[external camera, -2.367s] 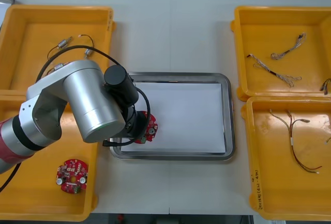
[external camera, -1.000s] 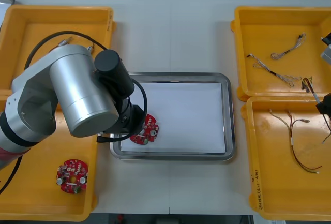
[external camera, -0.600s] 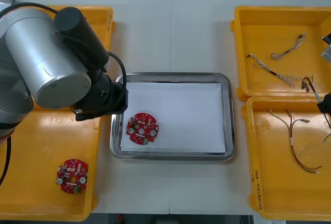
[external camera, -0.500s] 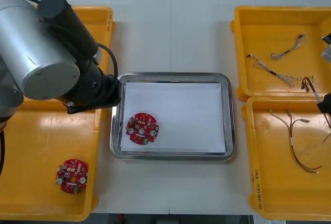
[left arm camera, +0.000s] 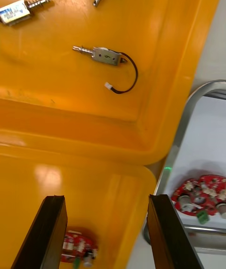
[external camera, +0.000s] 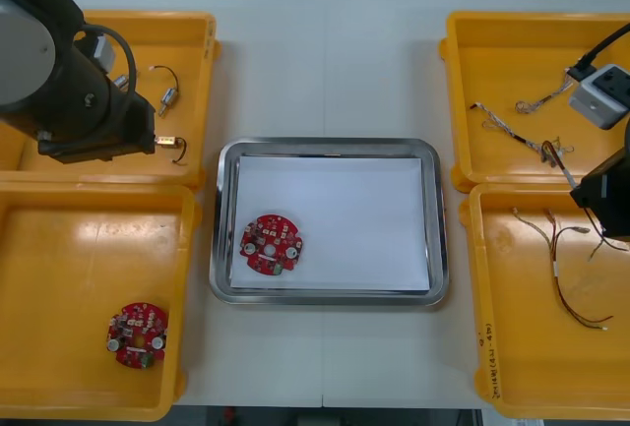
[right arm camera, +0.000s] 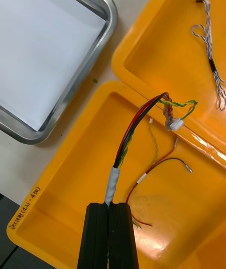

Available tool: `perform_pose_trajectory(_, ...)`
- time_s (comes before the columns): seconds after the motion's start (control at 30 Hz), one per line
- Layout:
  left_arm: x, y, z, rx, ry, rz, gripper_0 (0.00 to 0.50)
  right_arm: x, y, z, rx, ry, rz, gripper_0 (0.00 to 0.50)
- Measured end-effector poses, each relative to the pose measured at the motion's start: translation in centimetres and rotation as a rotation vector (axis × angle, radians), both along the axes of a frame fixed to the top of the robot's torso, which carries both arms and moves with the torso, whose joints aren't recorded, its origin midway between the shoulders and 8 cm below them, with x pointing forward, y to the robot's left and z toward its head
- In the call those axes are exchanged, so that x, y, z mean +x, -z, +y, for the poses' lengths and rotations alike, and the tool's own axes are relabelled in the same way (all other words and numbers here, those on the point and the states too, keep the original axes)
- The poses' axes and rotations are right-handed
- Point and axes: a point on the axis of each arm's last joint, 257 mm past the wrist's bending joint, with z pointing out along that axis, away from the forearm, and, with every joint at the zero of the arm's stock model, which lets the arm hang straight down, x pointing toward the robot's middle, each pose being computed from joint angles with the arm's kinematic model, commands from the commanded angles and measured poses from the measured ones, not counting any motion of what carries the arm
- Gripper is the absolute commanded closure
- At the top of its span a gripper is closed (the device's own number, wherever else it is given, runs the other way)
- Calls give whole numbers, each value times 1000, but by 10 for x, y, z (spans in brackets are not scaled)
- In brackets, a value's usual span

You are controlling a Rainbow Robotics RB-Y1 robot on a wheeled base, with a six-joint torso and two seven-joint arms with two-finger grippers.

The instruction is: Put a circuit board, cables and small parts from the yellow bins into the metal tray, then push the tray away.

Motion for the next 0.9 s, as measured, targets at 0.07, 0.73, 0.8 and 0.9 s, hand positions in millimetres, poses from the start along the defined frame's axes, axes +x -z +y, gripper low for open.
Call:
perform_pose_trajectory(0.07, 6, -1, 11, 38, 50, 12, 0, 2, -1, 11, -13, -38, -1, 500)
perform_pose_trajectory(0.73, 64, -15, 70, 132, 209, -8, 0, 22, -4, 122, -78, -324, 3, 500)
perform_pose_trajectory(0.8, 70, -15, 72, 150, 254, -17, 0, 24, -1, 133, -94, -361, -1, 500)
perform_pose_trajectory(0.9, 79, -14, 76, 143, 253, -30, 0, 25, 9, 147, -135, -417, 2, 500)
